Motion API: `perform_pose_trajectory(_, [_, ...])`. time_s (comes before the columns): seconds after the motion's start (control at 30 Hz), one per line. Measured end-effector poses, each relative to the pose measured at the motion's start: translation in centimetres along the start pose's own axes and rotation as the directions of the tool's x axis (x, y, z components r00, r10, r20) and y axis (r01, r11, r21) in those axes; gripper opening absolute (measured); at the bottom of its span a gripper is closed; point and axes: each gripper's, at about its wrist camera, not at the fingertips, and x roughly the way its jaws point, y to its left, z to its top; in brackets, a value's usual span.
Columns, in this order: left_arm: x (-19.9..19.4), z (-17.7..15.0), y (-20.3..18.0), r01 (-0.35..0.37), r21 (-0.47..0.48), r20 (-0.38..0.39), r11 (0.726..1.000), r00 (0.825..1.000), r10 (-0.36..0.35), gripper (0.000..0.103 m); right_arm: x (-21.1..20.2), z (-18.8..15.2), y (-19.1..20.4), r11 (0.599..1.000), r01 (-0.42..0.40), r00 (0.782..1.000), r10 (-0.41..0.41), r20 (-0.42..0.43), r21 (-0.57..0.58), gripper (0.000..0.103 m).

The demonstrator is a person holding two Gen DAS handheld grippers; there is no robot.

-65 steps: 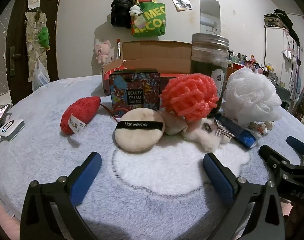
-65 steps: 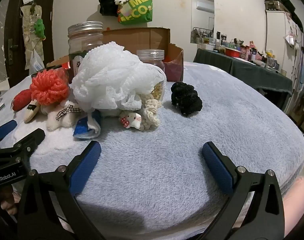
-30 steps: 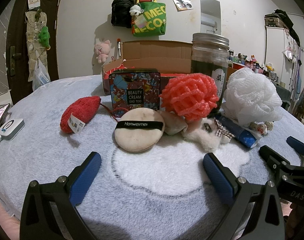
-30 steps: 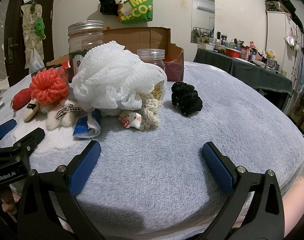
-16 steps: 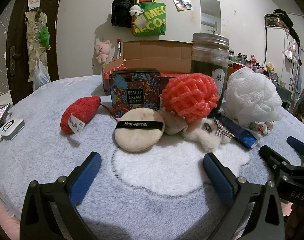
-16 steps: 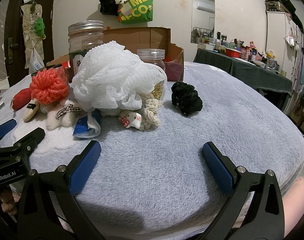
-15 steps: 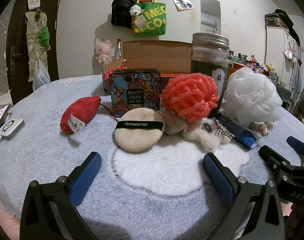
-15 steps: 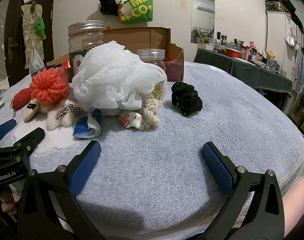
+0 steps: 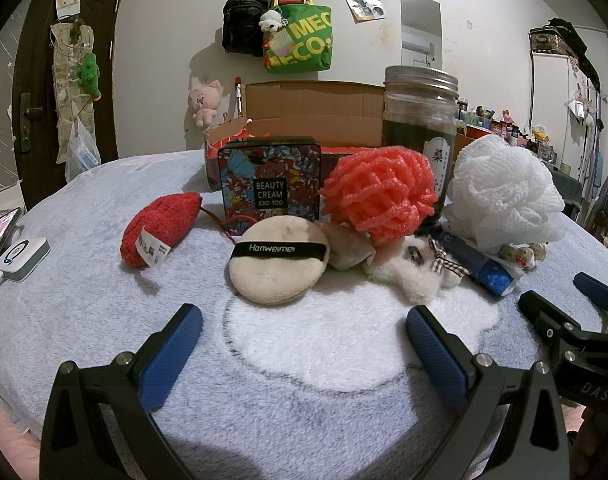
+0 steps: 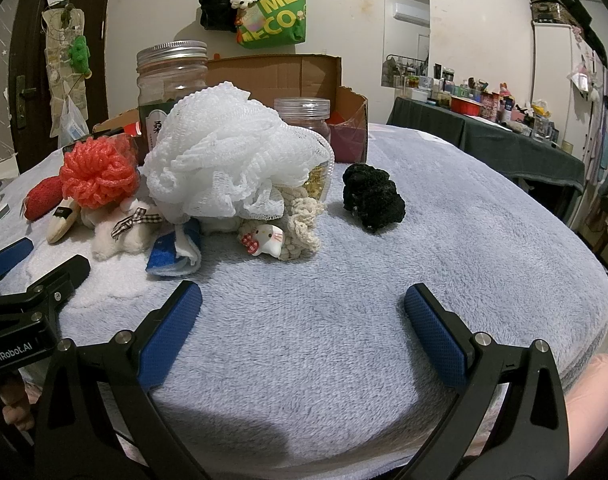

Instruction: Organize soft objects

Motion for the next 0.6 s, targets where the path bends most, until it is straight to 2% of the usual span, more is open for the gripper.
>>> perform_pose_trajectory(0.43, [0.0,0.2,0.1,0.01,-0.002,0.011,1.0,1.0,-0.01,0.103,0.0,-0.1,-0.1,1.0,-0.007,1.0,0.007,0.002,0.005,0.103])
perform_pose_trajectory(0.6, [-1.1,1.7,0.7,0.027,-0.01,0.032,1.0,0.999,-0.026,0.103,-0.5,0.5,-0.6,0.998,-0.051,0.998,0.05,0.029,0.032,0.103])
